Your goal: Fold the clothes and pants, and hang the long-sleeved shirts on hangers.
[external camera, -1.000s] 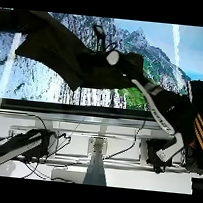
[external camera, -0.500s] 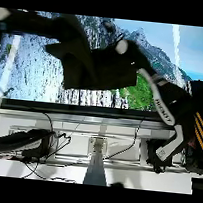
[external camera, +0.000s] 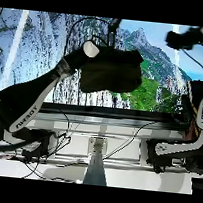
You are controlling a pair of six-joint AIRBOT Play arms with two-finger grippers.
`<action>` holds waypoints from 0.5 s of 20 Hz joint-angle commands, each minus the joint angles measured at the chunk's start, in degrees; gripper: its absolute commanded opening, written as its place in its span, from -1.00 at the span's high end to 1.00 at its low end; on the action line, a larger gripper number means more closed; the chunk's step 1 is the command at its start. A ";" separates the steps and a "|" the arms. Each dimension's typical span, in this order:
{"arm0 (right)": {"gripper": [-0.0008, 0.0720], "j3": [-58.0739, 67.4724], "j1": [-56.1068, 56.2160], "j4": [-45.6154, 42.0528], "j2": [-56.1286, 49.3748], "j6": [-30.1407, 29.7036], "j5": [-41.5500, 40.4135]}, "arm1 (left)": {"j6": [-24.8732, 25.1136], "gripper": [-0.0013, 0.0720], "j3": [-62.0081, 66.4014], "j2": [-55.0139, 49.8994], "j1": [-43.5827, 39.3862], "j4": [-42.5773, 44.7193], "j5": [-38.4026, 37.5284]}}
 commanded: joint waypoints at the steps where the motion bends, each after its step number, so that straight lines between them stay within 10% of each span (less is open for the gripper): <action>1: 0.89 -2.91 -7.67 0.74 1.05 -10.05 7.72 | 10.93 -0.93 0.07 0.20 -0.11 1.29 2.86; 4: 0.89 -11.32 -9.79 13.86 1.05 -19.58 9.88 | 10.69 -0.40 0.07 0.79 5.77 10.95 -1.16; 5: 0.65 -14.88 -9.66 19.23 1.05 -22.43 9.88 | 10.71 -0.32 0.07 0.79 8.00 11.74 -4.02; 7: -0.98 -21.62 -8.07 27.65 1.05 -23.06 6.56 | 10.67 -0.32 0.07 0.79 12.35 11.69 -9.51; 10: -1.00 -28.46 -1.81 29.51 0.28 -22.51 -2.91 | 10.64 -0.32 0.07 0.79 16.39 10.03 -13.66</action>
